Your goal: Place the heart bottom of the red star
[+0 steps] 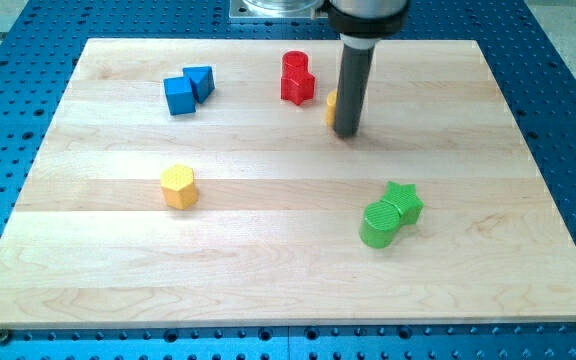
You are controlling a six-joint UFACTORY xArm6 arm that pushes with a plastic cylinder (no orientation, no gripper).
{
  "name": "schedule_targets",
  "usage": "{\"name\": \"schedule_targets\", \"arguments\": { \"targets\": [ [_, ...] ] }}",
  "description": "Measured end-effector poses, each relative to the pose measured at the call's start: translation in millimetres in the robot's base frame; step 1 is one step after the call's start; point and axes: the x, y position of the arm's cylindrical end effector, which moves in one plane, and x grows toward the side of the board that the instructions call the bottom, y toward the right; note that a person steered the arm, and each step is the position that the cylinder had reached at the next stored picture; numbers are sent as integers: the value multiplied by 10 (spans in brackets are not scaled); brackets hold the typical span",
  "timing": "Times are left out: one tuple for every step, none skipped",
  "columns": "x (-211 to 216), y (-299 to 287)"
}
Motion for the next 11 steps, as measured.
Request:
{"name": "schedule_targets", "arguments": {
  "targets": [
    [9,455],
    [-448,337],
    [-312,-41],
    [-247,234],
    [-167,459],
    [-140,419],
    [-101,213],
    [-97,-101],
    [182,-229],
    [569,-334],
    [422,-508]
  ]
}}
